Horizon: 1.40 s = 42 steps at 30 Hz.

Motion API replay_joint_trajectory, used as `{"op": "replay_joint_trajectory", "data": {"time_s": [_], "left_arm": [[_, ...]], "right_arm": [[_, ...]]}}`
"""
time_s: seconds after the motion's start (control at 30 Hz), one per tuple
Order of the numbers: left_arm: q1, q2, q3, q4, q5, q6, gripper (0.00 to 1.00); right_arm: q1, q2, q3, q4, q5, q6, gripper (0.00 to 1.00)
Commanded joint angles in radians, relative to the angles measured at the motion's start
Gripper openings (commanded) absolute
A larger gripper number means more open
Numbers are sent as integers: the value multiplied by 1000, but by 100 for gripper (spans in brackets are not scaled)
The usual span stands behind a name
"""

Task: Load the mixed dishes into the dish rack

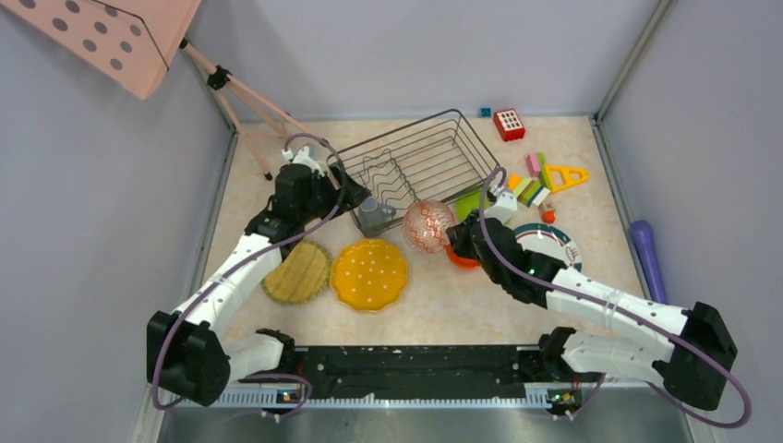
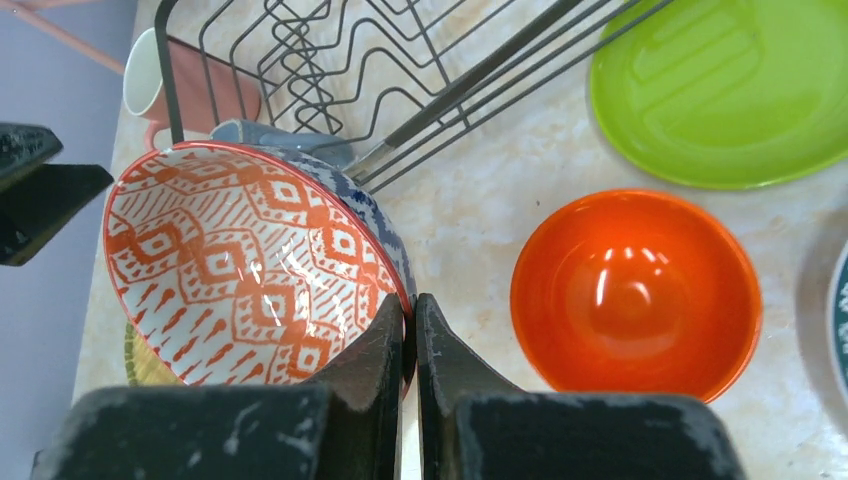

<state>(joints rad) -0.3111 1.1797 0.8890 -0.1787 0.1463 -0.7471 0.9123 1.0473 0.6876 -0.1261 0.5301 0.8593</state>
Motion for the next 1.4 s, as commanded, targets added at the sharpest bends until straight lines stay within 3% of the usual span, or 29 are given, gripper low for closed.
{"op": "replay_joint_trajectory", "data": {"time_s": [0.0,0.2,0.43,0.6,0.73,0.87,0.97,1.07,1.17,1.37], "left_arm": [[-90,-4,42,82,174,84,77],[-142,4,-1,279,333,72,79],[-141,-66,-111,483,358,65,80],[-139,-69,-95,476,459,84,80],[-146,-70,-80,417,447,137,76],[-191,-46,-14,265,338,256,68],[-227,-20,41,157,188,318,49],[-263,13,93,91,53,367,41],[-299,45,140,50,-93,394,25],[-369,154,246,-21,-306,425,24]], "right_arm": [[-52,-65,-10,203,-102,-191,0],[-92,-73,53,204,-152,-360,0],[-112,-40,110,194,-274,-439,0],[-119,-9,145,186,-317,-455,0],[-119,-1,158,191,-320,-459,0],[-119,55,232,131,-283,-440,0],[-118,87,269,90,-255,-420,0],[-118,114,300,64,-218,-403,0],[-116,154,339,21,-181,-380,0],[-90,200,369,10,-116,-348,0]]}}
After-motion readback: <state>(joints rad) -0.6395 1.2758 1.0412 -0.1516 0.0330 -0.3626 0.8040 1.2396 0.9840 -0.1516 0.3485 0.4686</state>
